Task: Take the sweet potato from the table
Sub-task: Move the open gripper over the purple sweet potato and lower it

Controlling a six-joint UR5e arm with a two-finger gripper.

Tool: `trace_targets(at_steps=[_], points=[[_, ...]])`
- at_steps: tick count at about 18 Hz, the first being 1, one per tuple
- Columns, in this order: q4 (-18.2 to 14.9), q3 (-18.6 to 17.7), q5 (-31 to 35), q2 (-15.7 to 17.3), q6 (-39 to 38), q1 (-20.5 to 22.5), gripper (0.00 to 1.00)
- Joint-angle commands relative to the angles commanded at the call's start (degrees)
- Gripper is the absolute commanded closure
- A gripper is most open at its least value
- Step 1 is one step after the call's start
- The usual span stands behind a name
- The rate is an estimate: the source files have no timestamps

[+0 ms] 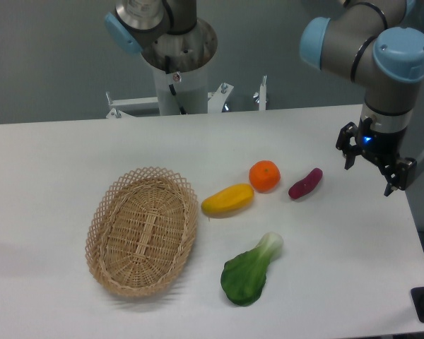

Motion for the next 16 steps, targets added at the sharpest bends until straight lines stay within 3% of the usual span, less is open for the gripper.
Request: trace_targets(at_steps=[5,11,16], points=[[0.4,-1.1,0.1,0.1,-0.1,0.1,0.0],[0.8,-6.6,0.1,1.3,0.0,1.1,0.0],[5.7,-13.3,0.1,2.0,0.5,2.0,0.0]])
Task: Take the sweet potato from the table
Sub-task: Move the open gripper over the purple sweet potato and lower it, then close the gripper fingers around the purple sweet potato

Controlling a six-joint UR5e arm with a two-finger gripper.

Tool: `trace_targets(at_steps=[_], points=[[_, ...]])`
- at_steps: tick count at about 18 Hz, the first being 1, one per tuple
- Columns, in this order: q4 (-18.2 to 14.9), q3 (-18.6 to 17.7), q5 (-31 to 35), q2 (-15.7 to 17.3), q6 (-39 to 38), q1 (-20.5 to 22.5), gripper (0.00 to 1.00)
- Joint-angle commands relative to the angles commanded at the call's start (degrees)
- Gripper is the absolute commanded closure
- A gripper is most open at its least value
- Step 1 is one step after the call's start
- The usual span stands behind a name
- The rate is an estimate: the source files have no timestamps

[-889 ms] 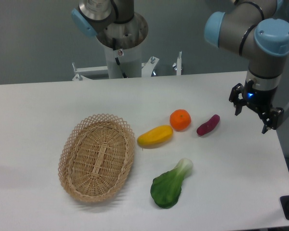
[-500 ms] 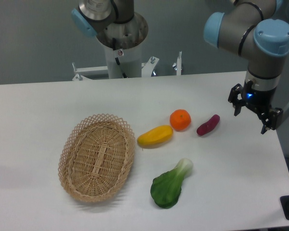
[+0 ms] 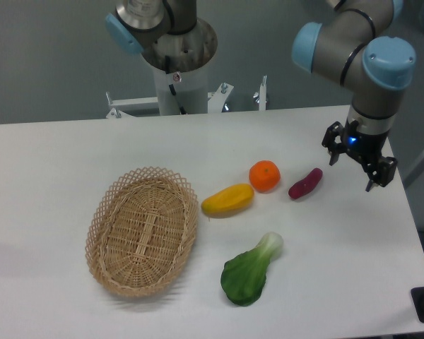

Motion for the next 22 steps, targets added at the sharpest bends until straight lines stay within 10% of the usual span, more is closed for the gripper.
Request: trace_targets(at_steps=[5,22], points=[[7.6,-7.6,0.5,-0.5,-0.1,0.0,0.0],[14.3,-14.9,0.7,-2.8,-0.3,-0.1,0.0]])
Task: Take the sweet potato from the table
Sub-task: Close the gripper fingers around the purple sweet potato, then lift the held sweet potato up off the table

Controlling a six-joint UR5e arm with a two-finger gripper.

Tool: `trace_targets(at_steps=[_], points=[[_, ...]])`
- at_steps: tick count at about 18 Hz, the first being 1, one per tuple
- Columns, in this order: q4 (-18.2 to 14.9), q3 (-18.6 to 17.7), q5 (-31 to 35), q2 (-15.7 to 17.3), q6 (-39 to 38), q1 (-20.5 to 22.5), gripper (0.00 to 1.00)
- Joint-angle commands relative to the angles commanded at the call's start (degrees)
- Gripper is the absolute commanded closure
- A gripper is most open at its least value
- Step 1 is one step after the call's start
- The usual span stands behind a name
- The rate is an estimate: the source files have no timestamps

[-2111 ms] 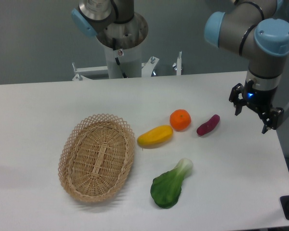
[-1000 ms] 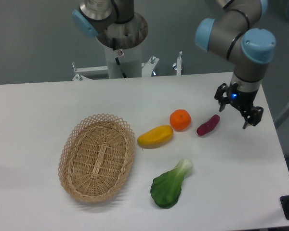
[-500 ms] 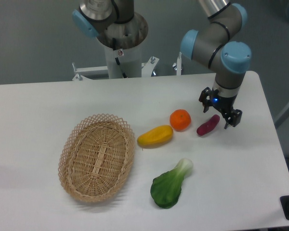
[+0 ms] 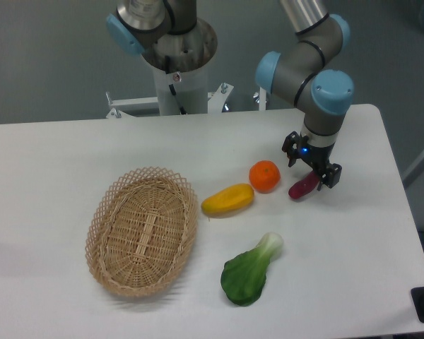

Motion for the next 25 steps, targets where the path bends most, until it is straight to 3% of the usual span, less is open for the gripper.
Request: trace_targets(at_steps=[2,6,7,10,12,16,21,25], points=[[1.8,-0.2,0.0,-1.1,0.1,0.0,0.0],[2.5,-0.3,0.0,-1.4,0.2,0.0,0.0],[2.5,0.0,-0.1,-1.4,0.2,0.0,0.06],[2.4,0.4,-0.1,-1.3,0.2,0.0,0.48],[2.4,0.5,-0.1,-1.3,0.2,0.0,0.66],[2.4,1.2,-0.2,-1.2,0.2,0.0,0.85],[2.3,3.2,-0.6,-1.1,0.1,-0.1,0.87],[1.3,9.4,-6.7,-0.4,-4.4,-2.3,0.86]])
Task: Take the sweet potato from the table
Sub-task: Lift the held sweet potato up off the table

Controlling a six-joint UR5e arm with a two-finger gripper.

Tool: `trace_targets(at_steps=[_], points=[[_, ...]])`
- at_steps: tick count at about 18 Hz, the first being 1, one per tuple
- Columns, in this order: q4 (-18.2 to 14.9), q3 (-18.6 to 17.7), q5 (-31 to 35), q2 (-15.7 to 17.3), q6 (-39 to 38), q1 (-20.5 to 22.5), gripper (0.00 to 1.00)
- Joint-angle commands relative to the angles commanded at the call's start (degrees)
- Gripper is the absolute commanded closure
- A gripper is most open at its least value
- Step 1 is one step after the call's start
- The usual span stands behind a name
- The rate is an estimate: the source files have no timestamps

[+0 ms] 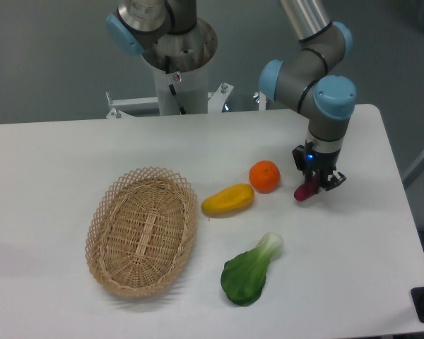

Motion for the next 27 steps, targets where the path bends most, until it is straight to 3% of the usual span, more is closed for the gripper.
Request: trace_targets(at_steps=[6,11,17,27], points=[[0.0,6.4,-7.0,1.8,-13.9,-3.3,0.86],[0.0,7.7,-12.5,5.7,-23.4,-6.3,0.86],[0.0,10.4,-12.8,6.6,-33.7,-9.1,0.86],[-1.1,11.4,-12.4,7.6,-33.6,-9.9,0.86]])
